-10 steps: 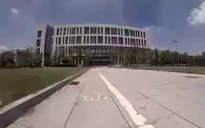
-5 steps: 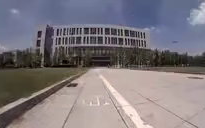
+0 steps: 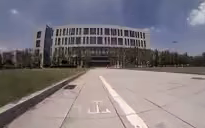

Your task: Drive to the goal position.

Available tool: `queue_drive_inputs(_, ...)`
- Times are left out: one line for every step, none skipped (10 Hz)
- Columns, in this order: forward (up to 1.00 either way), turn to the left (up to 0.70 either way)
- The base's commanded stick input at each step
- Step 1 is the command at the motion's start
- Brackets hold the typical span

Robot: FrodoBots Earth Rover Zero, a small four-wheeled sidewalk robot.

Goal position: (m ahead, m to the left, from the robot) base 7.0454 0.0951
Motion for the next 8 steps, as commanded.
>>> queue_drive_inputs(0.5, 0.0)
queue_drive_inputs(0.5, 0.0)
queue_drive_inputs(0.5, 0.0)
queue_drive_inputs(0.5, 0.0)
queue_drive_inputs(0.5, 0.0)
queue_drive_inputs(0.5, 0.0)
queue_drive_inputs(0.5, 0.0)
queue_drive_inputs(0.5, 0.0)
